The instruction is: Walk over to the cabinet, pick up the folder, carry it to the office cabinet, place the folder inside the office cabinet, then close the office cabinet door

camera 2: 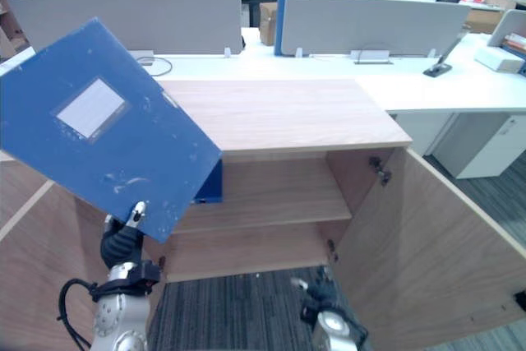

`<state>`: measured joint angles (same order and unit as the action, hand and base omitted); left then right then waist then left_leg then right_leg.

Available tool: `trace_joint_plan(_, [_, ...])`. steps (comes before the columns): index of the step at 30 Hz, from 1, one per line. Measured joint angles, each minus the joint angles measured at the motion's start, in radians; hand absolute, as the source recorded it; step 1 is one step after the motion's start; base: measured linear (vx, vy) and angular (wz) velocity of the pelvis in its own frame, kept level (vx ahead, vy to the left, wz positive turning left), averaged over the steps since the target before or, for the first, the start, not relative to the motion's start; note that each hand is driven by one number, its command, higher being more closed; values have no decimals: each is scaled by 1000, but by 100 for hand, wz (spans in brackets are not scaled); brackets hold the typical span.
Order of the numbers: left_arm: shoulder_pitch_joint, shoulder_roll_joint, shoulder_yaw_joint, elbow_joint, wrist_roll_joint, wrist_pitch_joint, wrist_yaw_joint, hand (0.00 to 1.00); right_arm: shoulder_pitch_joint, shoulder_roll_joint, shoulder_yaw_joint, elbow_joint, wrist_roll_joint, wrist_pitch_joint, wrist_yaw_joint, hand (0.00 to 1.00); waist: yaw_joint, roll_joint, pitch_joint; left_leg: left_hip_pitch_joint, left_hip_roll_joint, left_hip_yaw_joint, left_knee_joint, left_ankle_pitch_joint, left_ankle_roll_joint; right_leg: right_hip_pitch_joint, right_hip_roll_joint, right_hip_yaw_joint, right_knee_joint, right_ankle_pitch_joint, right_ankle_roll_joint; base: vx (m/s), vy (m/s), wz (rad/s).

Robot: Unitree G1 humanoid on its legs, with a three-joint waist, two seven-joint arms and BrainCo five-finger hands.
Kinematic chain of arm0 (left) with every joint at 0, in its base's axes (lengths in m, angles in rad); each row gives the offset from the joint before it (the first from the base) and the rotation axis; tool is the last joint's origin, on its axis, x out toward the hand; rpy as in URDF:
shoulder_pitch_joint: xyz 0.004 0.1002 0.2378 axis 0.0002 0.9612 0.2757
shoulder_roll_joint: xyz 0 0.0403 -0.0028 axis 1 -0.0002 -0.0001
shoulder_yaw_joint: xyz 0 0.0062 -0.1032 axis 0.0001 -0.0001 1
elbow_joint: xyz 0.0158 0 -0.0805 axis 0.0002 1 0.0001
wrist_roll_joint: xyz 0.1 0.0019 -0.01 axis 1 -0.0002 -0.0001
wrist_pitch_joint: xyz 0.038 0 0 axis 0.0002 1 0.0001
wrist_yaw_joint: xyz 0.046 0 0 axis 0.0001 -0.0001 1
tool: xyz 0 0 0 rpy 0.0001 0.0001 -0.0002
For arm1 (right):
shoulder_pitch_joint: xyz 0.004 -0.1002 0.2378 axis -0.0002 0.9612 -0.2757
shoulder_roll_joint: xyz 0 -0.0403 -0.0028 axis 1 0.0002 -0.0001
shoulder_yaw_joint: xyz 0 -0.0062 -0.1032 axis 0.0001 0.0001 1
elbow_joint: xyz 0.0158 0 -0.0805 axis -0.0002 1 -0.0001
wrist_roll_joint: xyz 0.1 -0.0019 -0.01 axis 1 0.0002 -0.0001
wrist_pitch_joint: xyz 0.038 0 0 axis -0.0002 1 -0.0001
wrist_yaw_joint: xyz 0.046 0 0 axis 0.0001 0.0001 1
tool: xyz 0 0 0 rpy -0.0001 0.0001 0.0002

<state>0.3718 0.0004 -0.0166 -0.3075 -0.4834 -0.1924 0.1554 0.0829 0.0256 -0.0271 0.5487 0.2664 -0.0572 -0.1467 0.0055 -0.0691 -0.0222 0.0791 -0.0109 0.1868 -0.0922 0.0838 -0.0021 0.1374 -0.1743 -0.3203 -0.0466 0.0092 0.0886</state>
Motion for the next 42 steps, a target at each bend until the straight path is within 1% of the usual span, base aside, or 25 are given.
trace_joint_plan(1, [4,2,-6,-7,-7,1,-15,100,8,-2,14,-74,30,-9,7,0,0,-1,1,-1,0,0,0,0,0,-1,0,0,1,-1,1,-31,-1,0])
trace_joint_plan(2, [7,3,-8,-21,-30,2,-42,100,19,-2,23,-177,78,-21,39,0,-1,-1,2,-1,1,0,4,0,0,-2,0,0,1,-1,1,0,0,0])
trace_joint_plan(3, [7,4,-8,-28,-40,2,-56,100,24,-3,28,-231,99,-27,52,0,-1,-1,2,-1,1,0,4,0,0,-2,0,0,1,-1,1,-32,-1,-1])
trace_joint_plan(5, [8,3,-5,-69,-59,2,-96,100,25,-5,29,-404,141,-65,104,0,-1,-2,3,0,1,1,4,0,0,-2,0,0,1,-1,1,-15,0,0])
trace_joint_plan(7, [8,3,0,-88,-62,2,-118,100,7,-14,32,-473,146,-85,133,0,-1,-3,4,1,1,2,4,0,0,-2,0,0,2,-1,1,-33,2,-3])
trace_joint_plan(9, [7,3,3,-89,-61,2,-129,100,-29,-30,47,-498,146,-88,151,0,-1,-4,4,3,1,4,4,-1,0,-1,0,1,2,-1,1,-38,3,-3])
trace_joint_plan(12, [7,2,2,-89,-56,2,-130,100,-112,-67,104,-525,157,-83,196,0,5,-5,6,3,2,3,4,-2,-2,-1,1,1,2,-1,1,-39,2,0])
trace_joint_plan(13, [7,2,2,-89,-54,2,-131,100,-135,-72,116,-525,170,-82,205,0,7,-5,6,3,2,3,4,-2,-2,-1,1,1,2,-1,1,-31,1,0])
trace_joint_plan(15, [7,3,-3,-89,-37,2,-143,100,-257,-109,169,-522,231,-78,234,0,15,-7,11,3,2,2,4,0,0,0,1,1,3,-1,1,0,0,0])
trace_joint_plan(16, [7,3,-6,-89,-35,2,-143,100,-296,-119,183,-517,242,-78,239,0,17,-8,12,3,2,2,4,0,0,0,1,1,3,-1,1,0,0,0])
trace_joint_plan(17, [6,6,-18,-89,-30,2,-145,100,-376,-138,204,-503,276,-76,248,0,22,-10,16,3,2,1,4,0,0,0,1,1,3,-1,1,0,0,0])
trace_joint_plan(18, [6,7,-34,-89,-26,2,-146,100,-456,-155,223,-473,304,-76,259,0,28,-13,17,3,2,0,4,0,1,0,1,1,3,-1,1,0,0,0])
trace_joint_plan(19, [6,9,-45,-89,-25,2,-146,100,-495,-162,231,-451,310,-76,263,0,32,-14,18,3,1,0,4,1,1,0,1,1,4,-1,1,0,0,0])
trace_joint_plan(21, [4,16,-87,-89,-18,2,-154,100,-622,-193,271,-365,372,-73,267,0,44,-15,19,3,0,-3,4,1,2,2,0,-1,4,-1,1,-13,4,4])
trace_joint_plan(24, [3,23,-115,-89,-18,-1,-160,100,-695,-219,332,-307,441,-62,274,0,55,-16,25,3,0,-7,4,1,2,4,0,-5,5,-2,2,-5,1,5])
trace_joint_plan(27, [3,24,-115,-89,-15,-2,-158,100,-741,-244,365,-259,503,-57,284,0,65,-17,45,6,0,-8,4,3,4,2,-1,-6,18,-7,4,0,0,0])
trace_joint_plan(34, [3,57,-119,-89,7,-18,-149,100,-857,-329,486,-164,530,-47,305,0,66,-20,46,5,1,-11,4,5,6,-1,-2,-7,27,-11,4,-35,3,1])
trace_joint_plan(39, [3,77,-127,-89,10,-23,-143,100,-923,-364,559,-100,533,-38,320,0,69,-20,47,2,1,-13,4,6,6,-2,-2,-10,27,-12,4,-27,2,2])
trace_joint_plan(42, [-1,101,-145,-89,12,-26,-142,100,-964,-385,597,-51,533,-22,335,0,69,-21,47,-9,1,-20,4,11,6,-10,-1,-17,28,-11,4,-31,1,7])
